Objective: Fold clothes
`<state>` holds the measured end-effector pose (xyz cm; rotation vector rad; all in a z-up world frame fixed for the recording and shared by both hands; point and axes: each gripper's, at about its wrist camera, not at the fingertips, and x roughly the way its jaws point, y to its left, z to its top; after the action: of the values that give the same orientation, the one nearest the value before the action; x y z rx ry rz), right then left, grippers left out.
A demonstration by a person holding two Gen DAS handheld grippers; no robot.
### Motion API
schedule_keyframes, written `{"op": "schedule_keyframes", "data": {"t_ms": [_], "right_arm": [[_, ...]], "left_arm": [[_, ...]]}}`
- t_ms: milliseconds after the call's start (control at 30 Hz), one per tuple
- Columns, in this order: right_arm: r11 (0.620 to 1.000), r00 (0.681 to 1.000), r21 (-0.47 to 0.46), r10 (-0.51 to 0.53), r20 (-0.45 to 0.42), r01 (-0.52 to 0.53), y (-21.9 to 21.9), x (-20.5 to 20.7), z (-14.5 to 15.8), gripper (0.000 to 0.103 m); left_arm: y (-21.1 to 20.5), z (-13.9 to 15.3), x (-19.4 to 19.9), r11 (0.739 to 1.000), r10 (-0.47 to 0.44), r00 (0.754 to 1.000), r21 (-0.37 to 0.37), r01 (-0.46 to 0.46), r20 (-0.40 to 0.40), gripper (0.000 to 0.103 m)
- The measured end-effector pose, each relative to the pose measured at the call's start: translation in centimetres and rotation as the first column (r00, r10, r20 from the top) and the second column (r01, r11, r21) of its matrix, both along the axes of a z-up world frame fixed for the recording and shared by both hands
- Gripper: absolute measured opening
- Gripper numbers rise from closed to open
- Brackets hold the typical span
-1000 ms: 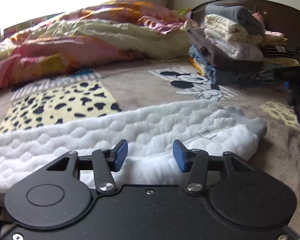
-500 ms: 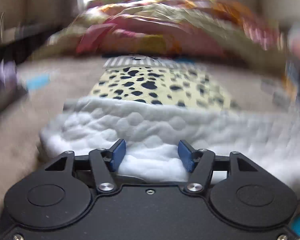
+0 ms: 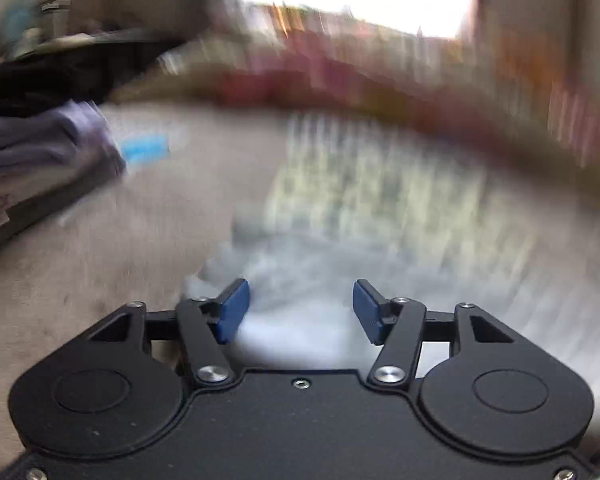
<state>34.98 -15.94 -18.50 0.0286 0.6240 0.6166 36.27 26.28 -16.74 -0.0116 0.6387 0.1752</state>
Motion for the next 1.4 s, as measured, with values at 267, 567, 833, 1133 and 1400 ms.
{"op": "schedule_keyframes", "data": {"t_ms": [267,567,833,1133,1400], "right_arm": [[1.000,0.991,0.003,-0.006,0.132,0.005,0.9,-1.5,1.8,0.058],[0.997,0.999,-0.074,-0.014,0.035,0.016,1.4,-0.5,0.3,0.065],[0.981,0.985,0.097,-0.170,0.020,0.167,-1.9,-3.4,1.5,0.065],[0.799,0.879,0.390,-0.342,-0.332,0.458,-5.1,-9.8,-1.1,0.073],[0.579,0.756,0.493,-0.420,-0.502,0.649,-3.4,-7.0,-1.7,0.089]], "left_arm": [[-4.1,1.4,0.1,0.990,-0.136,0.979,-0.003,0.138,0.149,0.063],[-6.3,1.8,0.2,0.994,-0.101,0.987,0.050,0.095,0.127,0.067],[-17.3,1.8,-2.9,0.855,-0.509,0.853,-0.049,0.517,0.116,0.067],[-17.9,1.0,-2.7,0.843,-0.524,0.848,-0.096,0.529,0.076,0.073],[-12.2,3.5,-4.9,0.882,-0.383,0.888,-0.185,0.433,0.253,0.073]]}}
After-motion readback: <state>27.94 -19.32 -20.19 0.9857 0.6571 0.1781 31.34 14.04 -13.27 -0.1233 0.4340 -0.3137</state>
